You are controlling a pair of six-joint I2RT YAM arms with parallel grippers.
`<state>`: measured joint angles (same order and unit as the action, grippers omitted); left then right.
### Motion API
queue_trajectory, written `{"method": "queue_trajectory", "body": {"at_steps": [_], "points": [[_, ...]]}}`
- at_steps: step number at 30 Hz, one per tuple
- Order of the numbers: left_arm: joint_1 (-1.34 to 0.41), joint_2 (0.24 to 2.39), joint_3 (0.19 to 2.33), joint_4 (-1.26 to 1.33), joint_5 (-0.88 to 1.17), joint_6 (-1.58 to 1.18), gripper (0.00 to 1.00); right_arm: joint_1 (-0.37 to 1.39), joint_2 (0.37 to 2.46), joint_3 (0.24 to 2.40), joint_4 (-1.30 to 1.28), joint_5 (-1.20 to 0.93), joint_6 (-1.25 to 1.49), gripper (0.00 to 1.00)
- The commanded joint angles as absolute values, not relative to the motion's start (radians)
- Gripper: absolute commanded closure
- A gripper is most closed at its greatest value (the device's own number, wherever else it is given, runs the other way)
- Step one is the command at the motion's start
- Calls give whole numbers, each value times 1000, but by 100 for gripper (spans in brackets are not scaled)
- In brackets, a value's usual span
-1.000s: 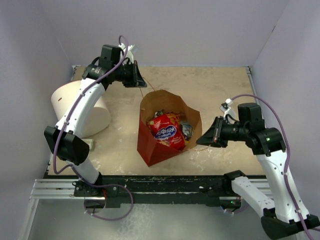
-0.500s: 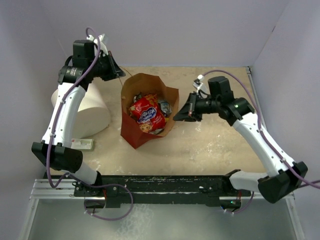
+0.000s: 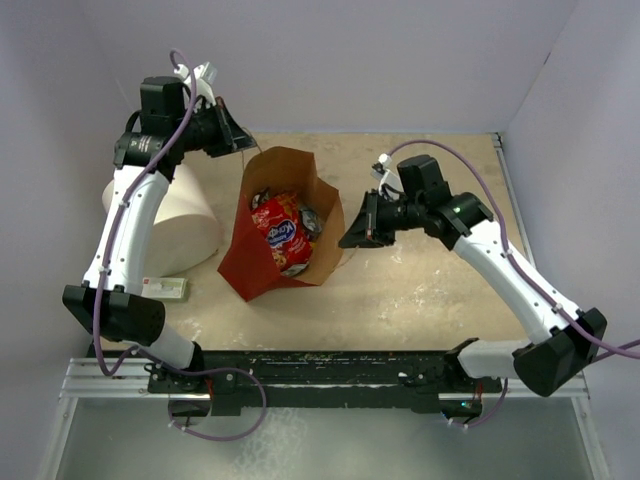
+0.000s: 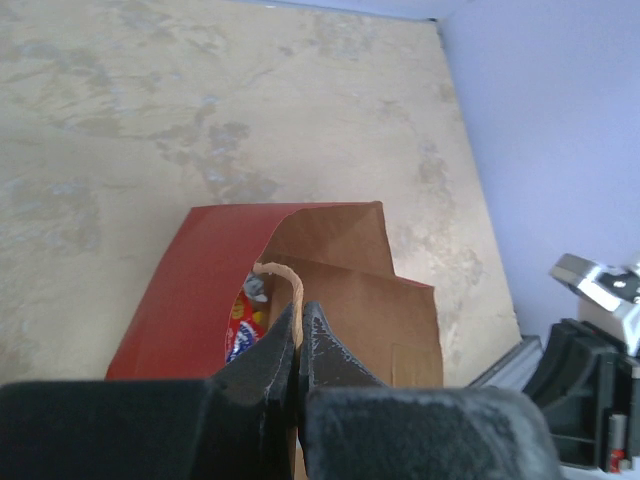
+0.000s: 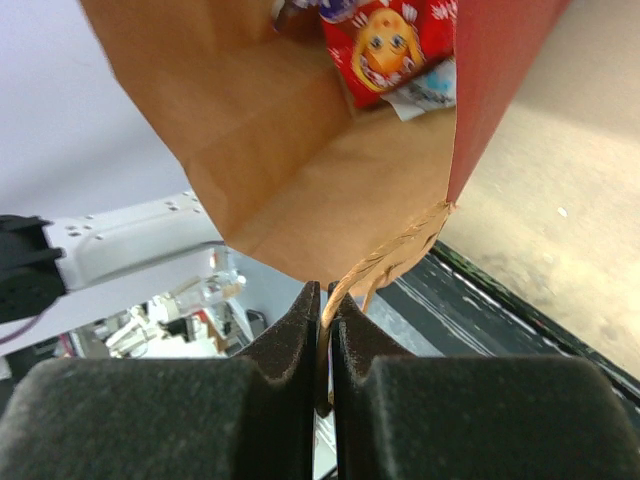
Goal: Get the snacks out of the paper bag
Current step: Adjust the paper bag at the center of the board, then take out the snack from the paper bag.
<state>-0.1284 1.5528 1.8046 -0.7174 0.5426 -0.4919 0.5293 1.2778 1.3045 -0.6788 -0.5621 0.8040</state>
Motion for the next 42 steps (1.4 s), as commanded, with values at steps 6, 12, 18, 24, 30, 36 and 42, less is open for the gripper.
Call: {"method": "queue_trajectory", "body": {"at_steps": [6, 12, 18, 24, 30, 36, 42], "points": [[-156, 1404, 1676, -419, 794, -557, 100, 527, 1175, 1252, -843, -426, 665, 70], [-178, 1320, 1591, -420, 797, -575, 100, 527, 1183, 1354, -929, -293, 586, 49], [-178, 1276, 1563, -456, 778, -580, 100, 529, 1297, 1642, -1003, -161, 414, 44], [-178, 1259, 1546, -456, 771, -595, 100, 673, 1409, 1792, -919, -192, 415, 43], [-178, 1256, 1555, -458, 786, -590, 100, 779, 1482, 1692, -660, -139, 622, 43], [-178, 1252, 1553, -468, 801, -584, 100, 805, 1515, 1557, -391, 2, 681, 43], [-178, 1258, 1565, -485, 814, -588, 100, 880, 1545, 1437, -165, 137, 684, 39]]}}
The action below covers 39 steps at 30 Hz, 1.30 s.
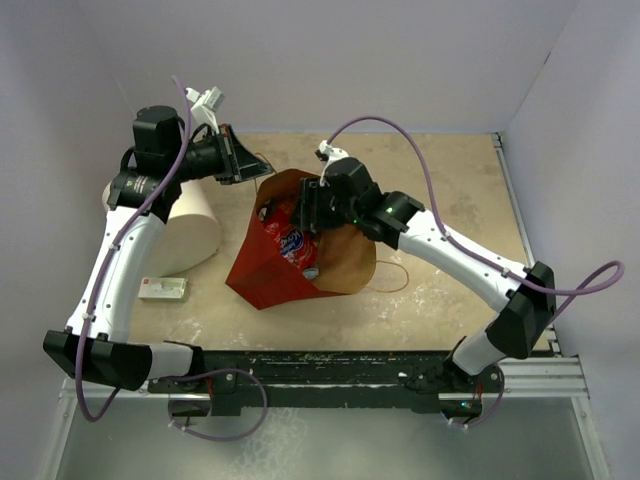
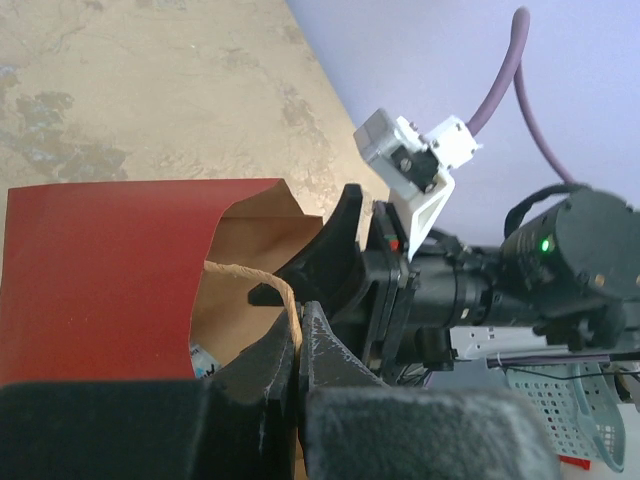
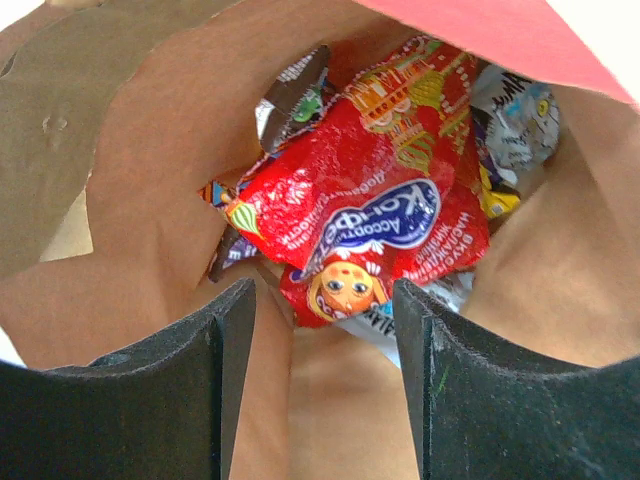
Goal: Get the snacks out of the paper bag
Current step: Take out the snack from the paper bag.
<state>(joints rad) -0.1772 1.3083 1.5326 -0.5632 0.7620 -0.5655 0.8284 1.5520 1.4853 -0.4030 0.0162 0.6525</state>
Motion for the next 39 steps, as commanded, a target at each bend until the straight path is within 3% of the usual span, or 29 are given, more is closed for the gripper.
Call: {"method": "queue_trajectory", "body": {"at_steps": [1, 9, 17, 20, 28, 32, 39], "points": [[-177, 1259, 1569, -490, 813, -587, 100, 888, 1555, 1422, -141, 153, 699, 38], [-179, 1258, 1584, -508, 818, -595, 100, 933, 1697, 1431, -34, 163, 719, 28], [-184, 1248, 1557, -484, 807, -630, 100, 940, 1868, 1510, -98, 188, 715, 29], [-184, 1253, 1558, -492, 788, -645, 100, 941, 1891, 1529, -152, 230, 730, 37], [-184, 1253, 1567, -597, 717, -610, 100, 940, 1801, 1424, -73, 246, 739, 83], [-184, 1244, 1572, -662, 682, -571, 100, 940, 1772, 1413, -43, 232, 715, 98], [-183, 1241, 1610, -771, 653, -525, 100, 940, 1711, 1394, -3, 157, 690, 100]]}}
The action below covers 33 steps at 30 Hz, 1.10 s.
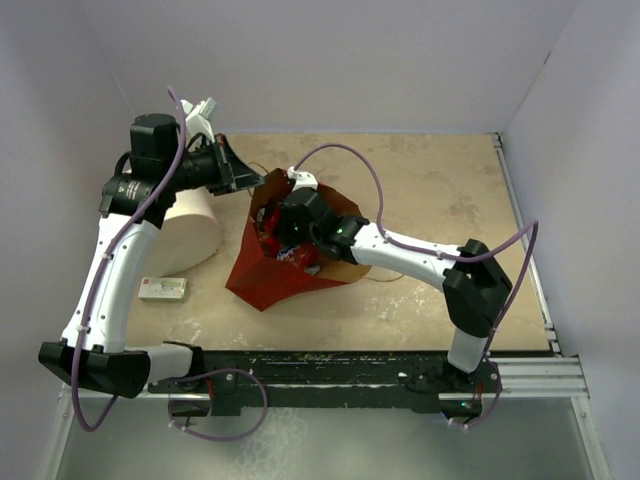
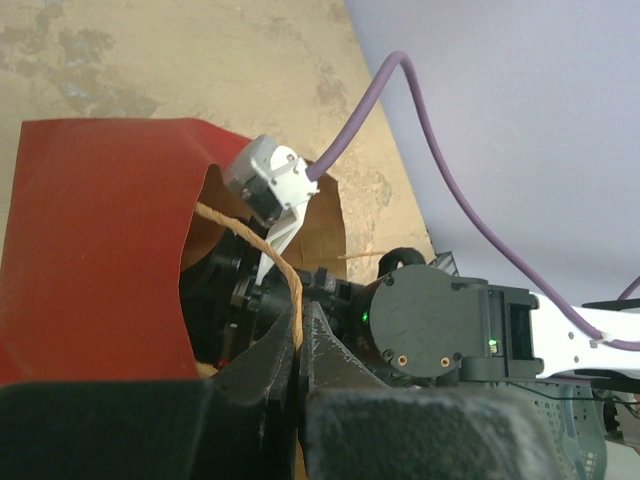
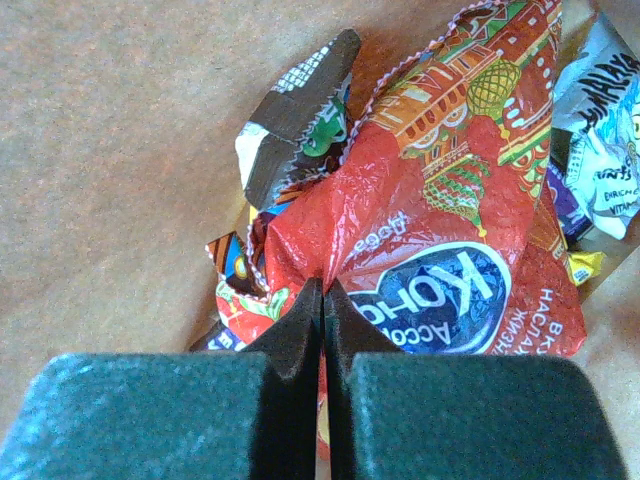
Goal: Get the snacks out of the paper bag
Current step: Take out the snack from the paper bag.
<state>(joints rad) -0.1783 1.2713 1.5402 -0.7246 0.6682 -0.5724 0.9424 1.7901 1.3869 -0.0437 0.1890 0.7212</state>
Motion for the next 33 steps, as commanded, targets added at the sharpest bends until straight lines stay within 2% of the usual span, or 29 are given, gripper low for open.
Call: {"method": "queue_trajectory", "body": {"at_steps": [1, 8, 18, 33], "points": [[-183, 1237, 1614, -777, 648, -518, 100, 940, 1700, 1401, -8, 147, 684, 100], [-184, 1178, 1568, -720, 619, -519, 100, 939, 1612, 1426, -96, 139, 654, 100], [-183, 1154, 1574, -724, 637, -498, 100, 937, 1444, 1375, -89, 247, 665, 100], [-183, 1166, 1494, -700, 568, -572, 100, 923, 1396, 1685, -267, 356, 599, 100]]}}
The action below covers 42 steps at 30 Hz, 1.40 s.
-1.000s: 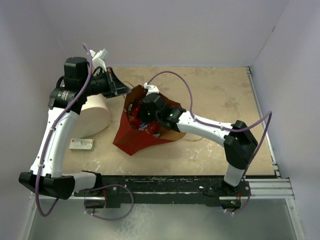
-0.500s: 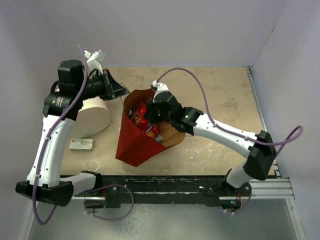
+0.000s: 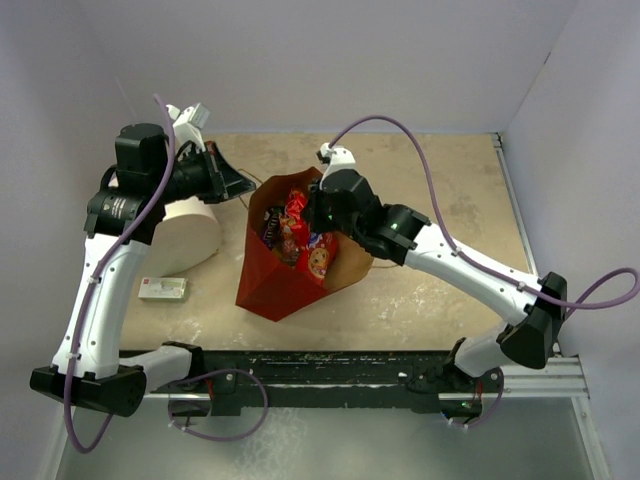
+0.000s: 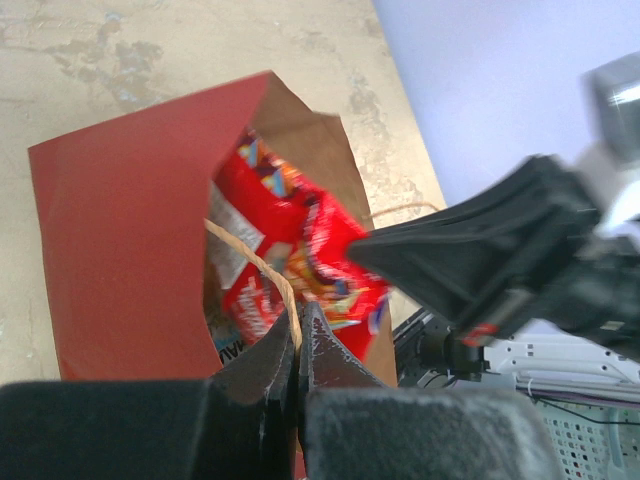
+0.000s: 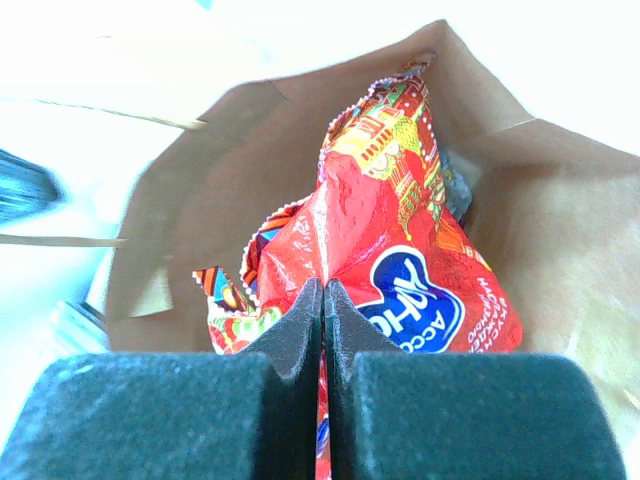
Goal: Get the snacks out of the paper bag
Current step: Take out the snack from the paper bag, then place the snack at the center of the board.
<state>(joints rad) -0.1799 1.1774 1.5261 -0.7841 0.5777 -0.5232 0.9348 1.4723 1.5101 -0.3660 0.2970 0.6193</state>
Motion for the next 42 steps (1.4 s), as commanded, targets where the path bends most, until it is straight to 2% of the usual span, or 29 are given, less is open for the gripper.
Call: {"method": "queue_trajectory", "body": {"at_steps": [1, 12, 17, 20, 24, 29, 38, 42], "points": [[-183, 1169, 1489, -699, 558, -578, 100, 921, 1403, 1715, -278, 354, 596, 100], [-184, 1213, 1511, -699, 551, -565, 100, 876, 1512, 2125, -394, 405, 504, 100], [-184, 1247, 1549, -717, 549, -541, 100, 773, 1583, 2353, -476, 390, 469, 100], [-183, 1260, 1564, -719, 547, -528, 100, 706, 1589, 2385, -514, 419, 443, 100], [-184, 1275, 1592, -734, 535, -510, 100, 586, 1538, 2300, -552, 451, 439, 100], [-184, 1288, 1620, -757, 522, -478, 100, 432, 1436, 2087, -582, 464, 442, 100], [-183, 1323, 1674, -774, 527, -462, 100, 195, 1233, 1452, -543, 525, 489, 100], [-183, 1338, 1696, -785, 547, -457, 100, 116, 1200, 1248, -507, 574, 502, 100]]}}
